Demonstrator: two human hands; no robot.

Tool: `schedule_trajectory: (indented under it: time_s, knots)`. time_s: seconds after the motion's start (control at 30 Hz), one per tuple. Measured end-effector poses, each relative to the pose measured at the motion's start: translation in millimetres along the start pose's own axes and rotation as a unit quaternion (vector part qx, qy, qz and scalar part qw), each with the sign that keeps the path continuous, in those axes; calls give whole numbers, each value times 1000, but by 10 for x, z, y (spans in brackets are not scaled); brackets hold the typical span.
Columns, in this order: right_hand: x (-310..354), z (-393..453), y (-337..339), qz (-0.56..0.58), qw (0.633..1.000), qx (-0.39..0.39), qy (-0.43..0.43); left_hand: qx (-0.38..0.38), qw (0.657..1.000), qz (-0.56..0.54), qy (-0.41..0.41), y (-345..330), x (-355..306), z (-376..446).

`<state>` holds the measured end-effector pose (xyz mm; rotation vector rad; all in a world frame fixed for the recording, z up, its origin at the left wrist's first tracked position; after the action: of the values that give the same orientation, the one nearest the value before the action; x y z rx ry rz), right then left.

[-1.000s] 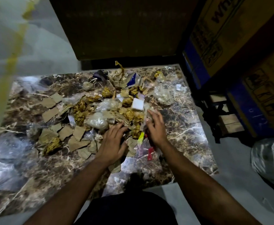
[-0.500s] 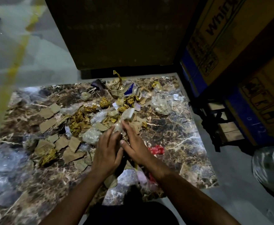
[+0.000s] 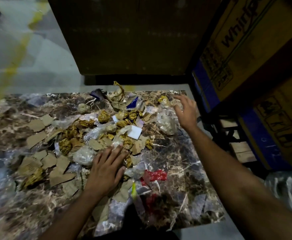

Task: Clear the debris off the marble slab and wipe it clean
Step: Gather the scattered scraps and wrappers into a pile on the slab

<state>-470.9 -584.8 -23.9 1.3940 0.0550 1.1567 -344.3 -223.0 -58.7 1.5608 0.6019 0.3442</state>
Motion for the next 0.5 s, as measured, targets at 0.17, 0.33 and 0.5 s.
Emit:
schedule_trajectory:
  time_s: [0.17,0.33,0.5]
  knots:
    - [-554,245,-172,-50,986,157,-16,0,1000,-17,6,0,0,-10]
    - [-486,210,-625,-34,973,228,2,12,1000,-22,2,-20,39,3]
    - [-171,272,-835,-57,964,252,68,0,1000,-23,-10,10,46,17]
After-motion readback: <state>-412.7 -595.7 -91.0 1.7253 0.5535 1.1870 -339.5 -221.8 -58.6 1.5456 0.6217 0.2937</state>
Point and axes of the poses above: each hand's wrist, its own z-axis towards the middle knuckle, its own y-axis out of the back of the hand, x = y × z, the point moved 3 cm from there along z, towards the middle knuckle, and after that the axes turned 14 degrees about y, right-handed, at the moved point
